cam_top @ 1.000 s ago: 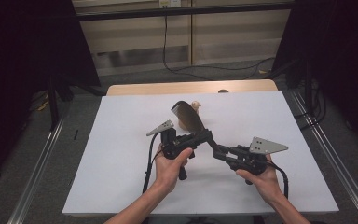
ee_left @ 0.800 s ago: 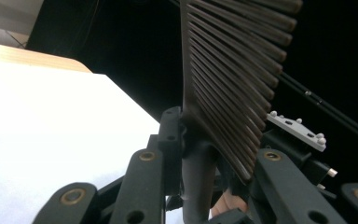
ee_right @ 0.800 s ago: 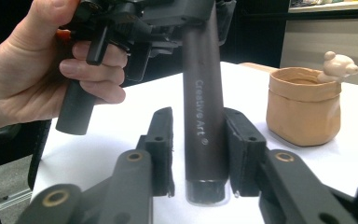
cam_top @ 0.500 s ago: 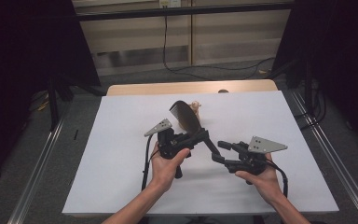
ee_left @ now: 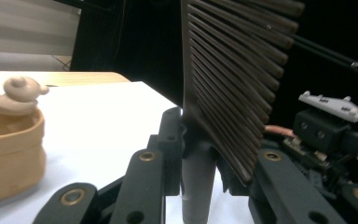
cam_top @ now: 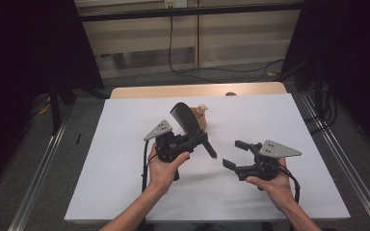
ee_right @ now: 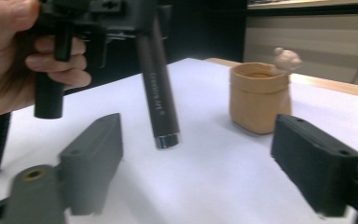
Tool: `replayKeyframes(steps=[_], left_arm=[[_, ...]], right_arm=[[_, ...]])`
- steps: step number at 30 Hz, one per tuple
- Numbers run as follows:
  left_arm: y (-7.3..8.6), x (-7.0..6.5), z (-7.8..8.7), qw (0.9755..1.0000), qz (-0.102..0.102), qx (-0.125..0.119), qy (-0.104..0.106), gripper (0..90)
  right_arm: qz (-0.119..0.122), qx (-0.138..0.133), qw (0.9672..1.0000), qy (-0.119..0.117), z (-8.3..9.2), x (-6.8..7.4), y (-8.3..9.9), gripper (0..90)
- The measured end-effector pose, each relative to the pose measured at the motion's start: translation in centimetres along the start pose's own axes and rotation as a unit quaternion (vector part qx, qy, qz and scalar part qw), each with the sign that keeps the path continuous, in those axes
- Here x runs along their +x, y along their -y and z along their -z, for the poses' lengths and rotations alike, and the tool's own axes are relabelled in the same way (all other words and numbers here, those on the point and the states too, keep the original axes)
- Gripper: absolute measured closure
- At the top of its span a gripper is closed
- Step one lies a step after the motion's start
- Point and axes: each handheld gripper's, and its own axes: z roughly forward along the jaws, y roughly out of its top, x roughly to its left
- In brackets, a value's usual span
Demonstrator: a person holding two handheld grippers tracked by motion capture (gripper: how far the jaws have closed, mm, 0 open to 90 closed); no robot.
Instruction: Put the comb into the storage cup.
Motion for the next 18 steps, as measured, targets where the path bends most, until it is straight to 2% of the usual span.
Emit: replayKeyframes(steps=[1,3,5,8,11,13,18], left_arm=[[0.0,0.0,0.1,0.9999,-0.009,0.004,-0.004,73.3],[0.0,0.1,0.2,0.9999,-0.010,0.006,-0.006,73.3],[-0.2,0.2,0.3,0.9996,-0.022,0.011,-0.012,73.3],[-0.4,0.4,0.4,0.9994,-0.028,0.014,-0.016,73.3],[-0.2,0.7,0.3,0.9985,-0.038,0.026,-0.030,73.3],[-0.2,0.9,0.3,0.9984,-0.037,0.027,-0.034,73.3],[-0.7,0.9,0.6,0.9974,-0.052,0.026,-0.042,73.3]], right_arm=[[-0.006,0.005,0.9999,0.013,0.1,0.0,-0.1,7.5],[-0.002,0.008,0.9995,0.031,0.5,0.0,-0.3,4.5],[-0.002,0.003,0.9990,0.044,1.0,-0.1,-0.4,4.2],[-0.008,-0.002,0.9981,0.062,1.7,-0.3,-0.1,2.2],[-0.006,0.000,0.9973,0.073,2.1,-0.3,0.1,4.0],[-0.004,-0.002,0.9960,0.089,2.4,-0.2,-0.2,2.6],[-0.004,-0.007,0.9927,0.120,3.6,0.0,-0.2,0.6]])
